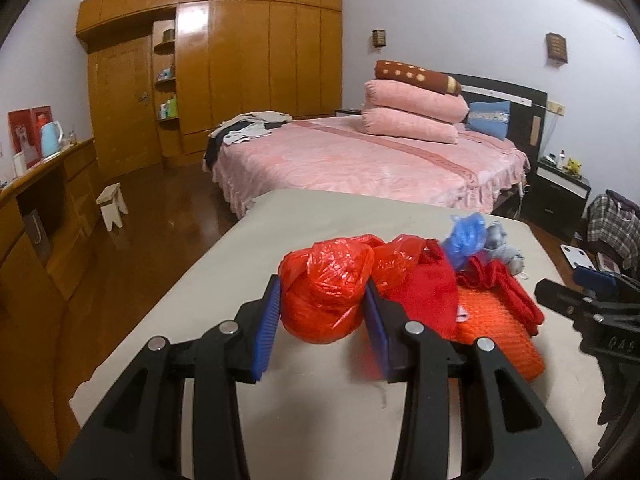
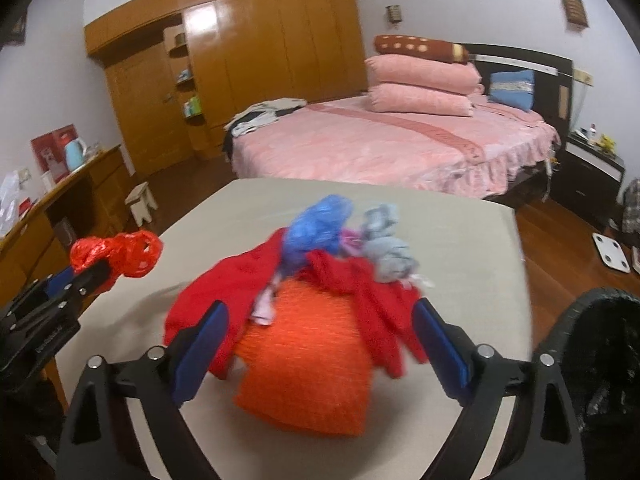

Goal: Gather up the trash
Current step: 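Grasp the red plastic bag with the left tool, then grasp the red cloth with the right tool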

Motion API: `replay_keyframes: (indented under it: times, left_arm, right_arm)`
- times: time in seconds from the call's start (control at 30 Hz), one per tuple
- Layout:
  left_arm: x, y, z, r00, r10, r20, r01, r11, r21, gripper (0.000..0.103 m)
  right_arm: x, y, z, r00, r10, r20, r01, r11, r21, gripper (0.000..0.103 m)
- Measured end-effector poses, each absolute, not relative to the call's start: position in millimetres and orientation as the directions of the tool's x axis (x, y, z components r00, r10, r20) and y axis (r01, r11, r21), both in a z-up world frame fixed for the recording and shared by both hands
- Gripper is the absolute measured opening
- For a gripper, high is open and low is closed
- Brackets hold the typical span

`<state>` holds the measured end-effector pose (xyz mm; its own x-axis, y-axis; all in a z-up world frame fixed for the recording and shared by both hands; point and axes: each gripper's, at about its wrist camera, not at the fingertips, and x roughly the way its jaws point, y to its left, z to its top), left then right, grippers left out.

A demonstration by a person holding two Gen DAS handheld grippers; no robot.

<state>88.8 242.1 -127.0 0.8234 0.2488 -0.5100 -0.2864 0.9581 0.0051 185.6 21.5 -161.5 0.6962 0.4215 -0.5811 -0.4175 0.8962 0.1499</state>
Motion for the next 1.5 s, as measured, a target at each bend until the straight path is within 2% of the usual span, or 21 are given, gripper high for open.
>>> replay_keyframes:
  times: [0.53, 0.67, 0.73, 0.8, 0.9, 1.5]
  left_arm:
    - [96, 276, -144, 0.809, 0.296, -0.508, -0.332, 0.943, 0.021, 0.039]
    - [101, 281, -146, 0.810, 0.296, -0.506, -0.337, 0.941, 0.012, 0.039]
    - [102, 282, -146, 0.811, 0.298, -0.503, -0.339, 0.941, 0.012, 0.039]
    - [103, 283, -146, 0.811, 0.298, -0.503, -0.338, 0.941, 0.012, 0.039]
    - [103, 284, -146, 0.811, 0.297, -0.504, -0.339, 0.941, 0.009, 0.039]
    - [91, 264, -131, 0.835, 0.264, -0.483, -0.303, 0.953, -0.003, 0.039]
  right_arm:
    - [224, 91, -186, 0.636, 0.425, -0.644, -0.437, 0.886, 0.153, 0.066]
    - [231, 98, -195, 0.602, 0.435, -0.670, -0.452, 0.877, 0.164, 0.044]
    - [232, 101, -198, 0.576, 0.460, -0.676, -0.475, 0.861, 0.181, 0.025]
    - [232, 102, -196, 0.557, 0.492, -0.669, -0.501, 0.842, 0.202, 0.012]
    - [226, 103, -186, 0.552, 0.535, -0.640, -0.547, 0.811, 0.206, 0.002]
    - [202, 66, -131, 0.562, 0.617, -0.551, -0.588, 0.766, 0.258, 0.002]
